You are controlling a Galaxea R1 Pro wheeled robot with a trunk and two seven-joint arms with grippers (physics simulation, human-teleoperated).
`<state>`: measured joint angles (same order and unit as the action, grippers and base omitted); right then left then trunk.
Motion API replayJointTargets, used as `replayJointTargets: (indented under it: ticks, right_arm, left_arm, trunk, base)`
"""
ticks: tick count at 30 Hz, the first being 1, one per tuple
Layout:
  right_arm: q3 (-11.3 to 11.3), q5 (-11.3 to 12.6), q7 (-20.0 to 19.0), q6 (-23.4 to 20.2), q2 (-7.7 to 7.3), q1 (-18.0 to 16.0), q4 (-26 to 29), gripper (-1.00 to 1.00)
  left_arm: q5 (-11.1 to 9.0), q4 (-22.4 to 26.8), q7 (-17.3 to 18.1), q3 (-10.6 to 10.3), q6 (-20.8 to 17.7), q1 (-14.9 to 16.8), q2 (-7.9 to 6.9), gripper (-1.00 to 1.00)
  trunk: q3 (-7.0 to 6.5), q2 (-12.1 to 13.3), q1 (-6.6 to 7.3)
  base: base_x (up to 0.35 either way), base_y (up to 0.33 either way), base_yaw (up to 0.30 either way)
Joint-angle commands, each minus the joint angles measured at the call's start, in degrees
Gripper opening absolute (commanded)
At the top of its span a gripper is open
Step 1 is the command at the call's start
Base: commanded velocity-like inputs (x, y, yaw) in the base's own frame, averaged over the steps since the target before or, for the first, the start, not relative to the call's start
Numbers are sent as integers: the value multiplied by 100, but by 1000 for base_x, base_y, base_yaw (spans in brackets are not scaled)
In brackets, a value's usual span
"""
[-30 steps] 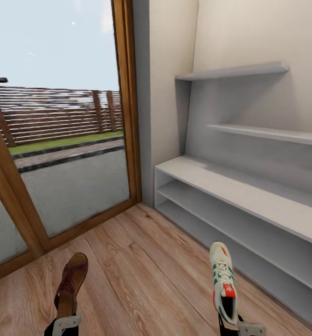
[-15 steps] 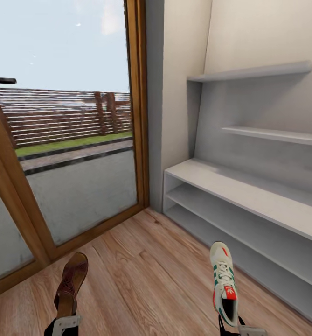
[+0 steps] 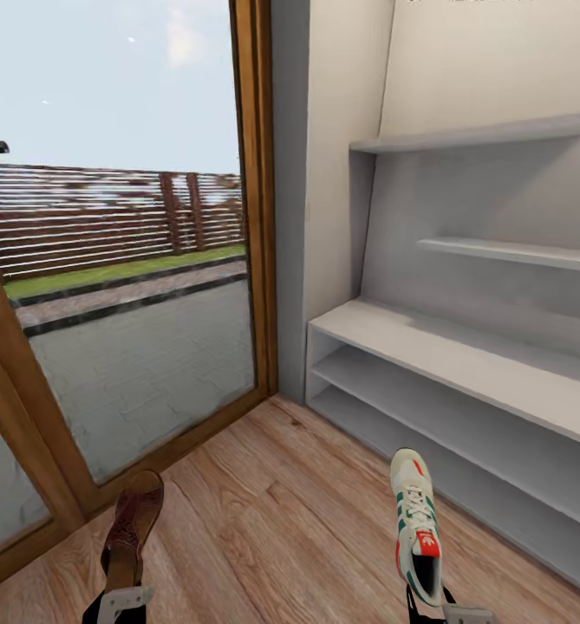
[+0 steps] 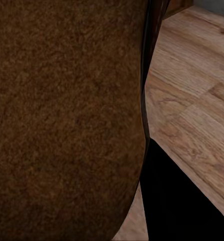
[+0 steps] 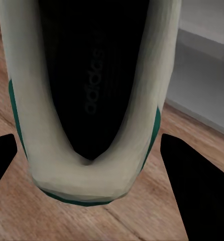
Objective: Pick up the two gym shoes and the two sandals from the corridor floor and place them onto the hallstand (shoe rack) in the corridor, making sure they are on the rack and not on the floor. Arrange them so the two gym shoes are next to each other and the two sandals are next to each other.
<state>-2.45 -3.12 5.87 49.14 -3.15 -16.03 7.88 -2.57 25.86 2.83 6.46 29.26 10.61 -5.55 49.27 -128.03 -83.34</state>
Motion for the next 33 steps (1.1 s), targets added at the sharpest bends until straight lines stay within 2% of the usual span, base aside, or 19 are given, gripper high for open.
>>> replayJointTargets:
  ticks: [1,33]
  right_arm:
    - [-27,-30,19,16,4,-5,-5,-100]
    - [-27,-30,19,16,-1,-5,-6,-100]
  left_arm:
    - [-6,-2,25,13,11,2,1,-100]
    - [-11,-2,25,12,9,2,1,-100]
  trunk:
    - [1,-2,-1]
    - [-153,-2,-1]
  base:
    - [141,131,-254]
    - [8,7,-256]
